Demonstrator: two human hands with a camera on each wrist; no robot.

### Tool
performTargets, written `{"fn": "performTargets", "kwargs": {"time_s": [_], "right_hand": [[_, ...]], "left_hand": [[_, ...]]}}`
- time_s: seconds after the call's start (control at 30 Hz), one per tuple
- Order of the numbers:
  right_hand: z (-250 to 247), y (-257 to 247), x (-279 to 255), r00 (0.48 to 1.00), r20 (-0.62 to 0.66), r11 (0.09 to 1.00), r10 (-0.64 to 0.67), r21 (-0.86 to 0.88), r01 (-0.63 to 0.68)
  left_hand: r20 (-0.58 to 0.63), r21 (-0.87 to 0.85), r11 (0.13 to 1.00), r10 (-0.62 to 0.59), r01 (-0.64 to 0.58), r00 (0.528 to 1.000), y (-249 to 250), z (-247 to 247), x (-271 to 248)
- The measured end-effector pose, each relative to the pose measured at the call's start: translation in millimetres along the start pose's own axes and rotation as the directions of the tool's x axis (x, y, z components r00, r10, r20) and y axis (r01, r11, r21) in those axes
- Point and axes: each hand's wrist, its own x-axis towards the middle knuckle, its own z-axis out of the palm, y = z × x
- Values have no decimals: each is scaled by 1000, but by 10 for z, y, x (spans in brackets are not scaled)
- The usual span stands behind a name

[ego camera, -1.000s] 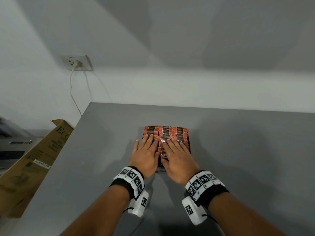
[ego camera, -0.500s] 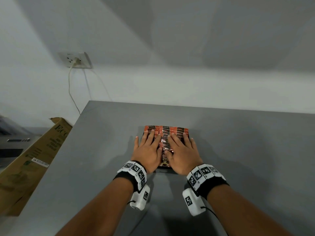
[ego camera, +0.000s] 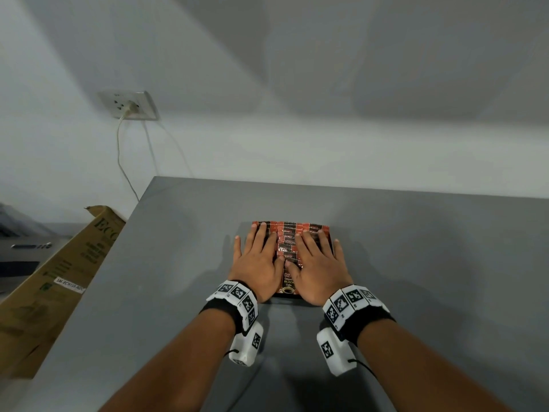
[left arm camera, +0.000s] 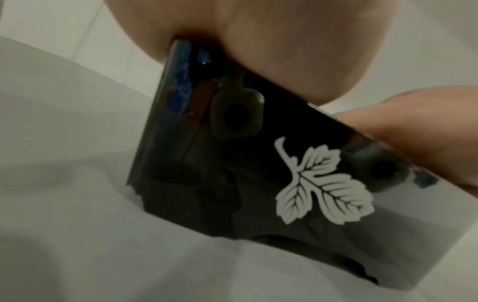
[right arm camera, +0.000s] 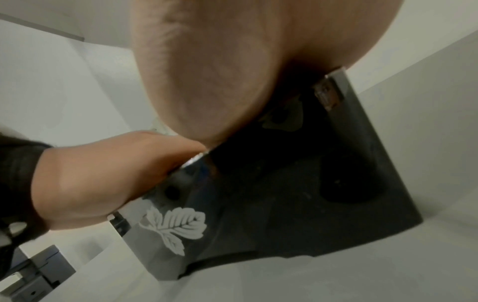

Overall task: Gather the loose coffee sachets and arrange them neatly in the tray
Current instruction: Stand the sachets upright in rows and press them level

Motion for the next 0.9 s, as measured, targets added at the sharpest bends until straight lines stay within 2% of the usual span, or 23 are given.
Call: {"fn": "performTargets", "kwargs": {"time_s": [0.1, 0.27, 0.43, 0.57, 0.9], "right_hand": [[-18, -7, 45, 999, -32, 1000, 20, 16, -19], [-7, -36, 53, 1000, 11, 1000, 17, 2, -17], [-32, -9, 106, 996, -21, 995, 89, 43, -88], [-18, -18, 102, 996, -17, 996, 87, 38, -87], [-59, -15, 76, 994, -33, 993, 101, 65, -99]], "left_hand": [[-5, 10, 1000, -5, 5, 1000, -4, -4, 6], [21, 28, 1000, -8, 7, 1000, -1, 10, 17], [-11, 17, 999, -29, 29, 1000, 2, -19, 57], [25, 38, 999, -20, 19, 999, 6, 3, 73], [0, 14, 999, -31, 31, 1000, 7, -14, 68]]}}
